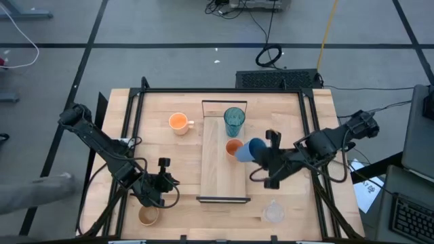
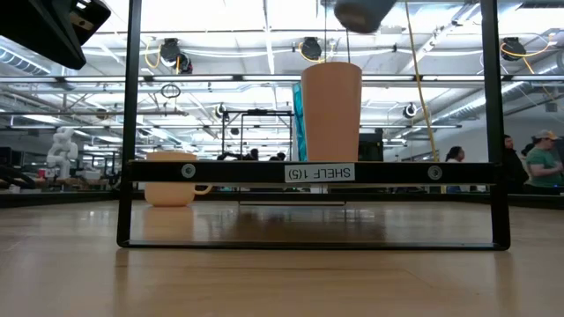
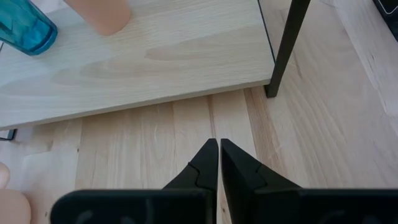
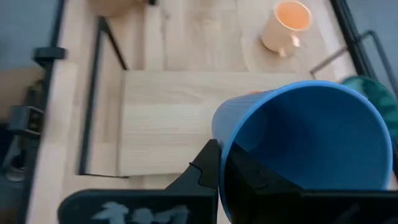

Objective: Stack small to large cups/mugs on shelf
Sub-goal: Put the blue cup on the shelf, then put the light orange mug on the shelf

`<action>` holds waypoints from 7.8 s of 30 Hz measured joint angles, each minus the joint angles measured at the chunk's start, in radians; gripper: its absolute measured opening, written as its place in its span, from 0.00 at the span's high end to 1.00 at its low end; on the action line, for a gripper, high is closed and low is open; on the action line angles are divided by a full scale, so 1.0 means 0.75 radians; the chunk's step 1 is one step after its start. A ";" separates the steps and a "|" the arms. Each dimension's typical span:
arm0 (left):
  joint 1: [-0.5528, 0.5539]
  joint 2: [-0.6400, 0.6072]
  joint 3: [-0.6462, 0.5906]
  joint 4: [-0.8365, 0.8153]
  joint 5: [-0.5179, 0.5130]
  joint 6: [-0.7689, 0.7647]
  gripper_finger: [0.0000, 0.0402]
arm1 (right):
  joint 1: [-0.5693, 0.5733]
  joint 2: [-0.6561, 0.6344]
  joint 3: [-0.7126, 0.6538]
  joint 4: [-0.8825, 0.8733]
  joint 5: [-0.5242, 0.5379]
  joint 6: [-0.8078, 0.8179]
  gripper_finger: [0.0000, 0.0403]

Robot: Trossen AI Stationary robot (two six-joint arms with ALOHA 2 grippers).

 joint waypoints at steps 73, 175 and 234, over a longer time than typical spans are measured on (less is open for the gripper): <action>0.002 0.000 0.001 0.069 -0.004 0.065 0.95 | -0.086 0.395 -0.055 0.123 -0.401 -1.019 1.00; 0.070 -0.001 0.001 0.069 0.041 0.212 0.95 | -0.079 0.241 -0.204 0.324 -0.389 -1.176 0.58; 0.196 -0.057 0.001 0.123 0.032 0.318 0.95 | -0.038 0.048 -0.782 0.761 -0.383 -0.233 0.85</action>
